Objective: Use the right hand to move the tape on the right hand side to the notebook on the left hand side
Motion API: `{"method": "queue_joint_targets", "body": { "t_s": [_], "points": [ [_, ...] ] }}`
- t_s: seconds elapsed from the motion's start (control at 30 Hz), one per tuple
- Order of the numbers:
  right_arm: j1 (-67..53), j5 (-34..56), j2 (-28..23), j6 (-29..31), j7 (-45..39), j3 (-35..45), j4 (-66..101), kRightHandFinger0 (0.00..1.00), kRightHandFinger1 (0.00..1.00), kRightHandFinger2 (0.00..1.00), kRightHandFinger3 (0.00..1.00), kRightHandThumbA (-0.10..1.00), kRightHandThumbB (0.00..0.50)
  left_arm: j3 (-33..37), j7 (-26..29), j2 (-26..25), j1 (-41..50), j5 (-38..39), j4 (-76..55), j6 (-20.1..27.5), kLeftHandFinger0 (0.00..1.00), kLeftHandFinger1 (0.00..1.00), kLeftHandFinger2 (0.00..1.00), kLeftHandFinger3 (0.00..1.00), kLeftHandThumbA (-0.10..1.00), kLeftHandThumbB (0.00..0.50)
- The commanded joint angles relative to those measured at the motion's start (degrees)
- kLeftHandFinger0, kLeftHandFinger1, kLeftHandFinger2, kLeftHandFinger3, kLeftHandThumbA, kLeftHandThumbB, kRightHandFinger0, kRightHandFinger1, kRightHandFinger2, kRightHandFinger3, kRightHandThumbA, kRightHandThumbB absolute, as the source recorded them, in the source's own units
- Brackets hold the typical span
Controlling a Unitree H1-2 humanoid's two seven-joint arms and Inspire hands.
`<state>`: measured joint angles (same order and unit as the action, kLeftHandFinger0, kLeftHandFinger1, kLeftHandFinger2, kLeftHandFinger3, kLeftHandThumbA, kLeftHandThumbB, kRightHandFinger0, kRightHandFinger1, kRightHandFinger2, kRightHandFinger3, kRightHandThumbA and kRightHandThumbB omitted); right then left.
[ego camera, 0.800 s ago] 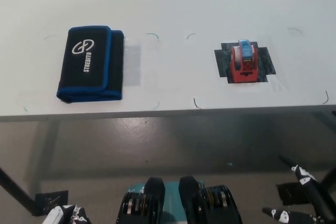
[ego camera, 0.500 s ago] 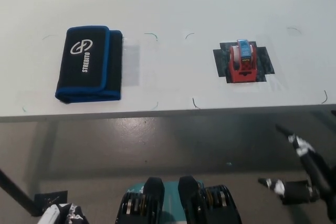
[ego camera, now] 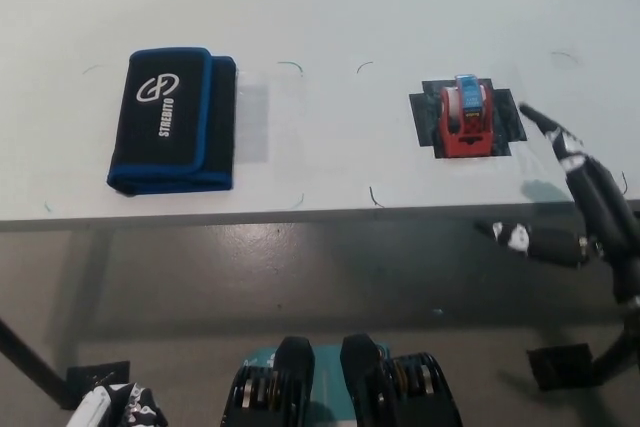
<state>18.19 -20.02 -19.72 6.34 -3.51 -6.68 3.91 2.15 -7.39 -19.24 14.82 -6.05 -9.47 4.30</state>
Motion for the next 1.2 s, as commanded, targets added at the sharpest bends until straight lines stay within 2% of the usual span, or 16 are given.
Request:
{"method": "queue_joint_targets", "body": {
  "t_s": [0.0, 0.2, 0.27, 0.37, 0.4, 0.53, 0.9, 1.1, 1.17],
  "points": [
    [4.63, -0.47, -0.04, -2.29, -1.93, -0.11, -0.93, 1.00, 1.00, 1.00, 1.00, 0.88, 0.160, -0.66, -0.45, -0.68, 0.29, -0.19, -1.82, 1.18, 0.27, 0.20, 0.23, 0.40, 0.25, 0.026],
    [9.99, 0.04, -0.90, -2.93, -2.90, -0.16, -7.82, 1.00, 1.00, 1.00, 1.00, 0.92, 0.185, -0.04, -0.66, -0.19, 0.23, -0.06, -1.00, 1.49, 0.27, 0.20, 0.24, 0.40, 0.22, 0.021],
    [12.20, 0.23, -0.96, -2.80, -3.34, -0.38, -10.42, 1.00, 1.00, 1.00, 1.00, 0.93, 0.208, 0.01, -0.73, -0.18, 0.24, -0.08, -1.29, 0.93, 0.26, 0.20, 0.24, 0.40, 0.22, 0.022],
    [16.53, 0.92, -1.25, -2.39, -4.19, -0.37, -15.16, 1.00, 1.00, 1.00, 1.00, 0.89, 0.217, 0.13, -0.84, -0.53, -0.15, -0.43, -1.12, 1.15, 0.26, 0.20, 0.24, 0.40, 0.22, 0.023],
    [17.46, 0.89, -1.37, -2.41, -4.32, -0.39, -16.01, 1.00, 1.00, 1.00, 1.00, 0.90, 0.242, 0.11, -0.85, -0.58, -0.28, -0.44, -1.10, 1.13, 0.26, 0.20, 0.24, 0.40, 0.23, 0.026],
    [21.17, 0.12, -2.28, -2.50, -5.50, -1.15, -19.67, 1.00, 1.00, 1.00, 1.00, 0.99, 0.287, 0.12, -0.71, -0.37, -0.32, -0.20, -0.96, 1.31, 0.26, 0.19, 0.23, 0.40, 0.22, 0.026],
    [28.38, -0.13, -3.53, 2.59, -4.73, -2.51, -31.54, 1.00, 1.00, 1.00, 1.00, 0.88, 0.272, 0.30, -0.57, -0.22, -0.17, -0.42, -0.94, 0.96, 0.26, 0.20, 0.23, 0.40, 0.20, 0.023],
    [29.22, 1.29, -3.00, 3.24, -4.40, -1.72, -38.12, 1.00, 1.00, 1.00, 1.00, 0.90, 0.324, 0.30, -0.41, -0.15, -0.29, -0.26, -0.05, 1.86, 0.25, 0.19, 0.23, 0.40, 0.22, 0.027],
    [29.65, 1.89, -2.94, 4.67, -4.12, -1.45, -41.49, 1.00, 1.00, 1.00, 1.00, 0.87, 0.317, 0.28, -0.31, -0.06, -0.35, -0.35, -0.25, 1.70, 0.25, 0.19, 0.23, 0.40, 0.24, 0.030]
  ]
}}
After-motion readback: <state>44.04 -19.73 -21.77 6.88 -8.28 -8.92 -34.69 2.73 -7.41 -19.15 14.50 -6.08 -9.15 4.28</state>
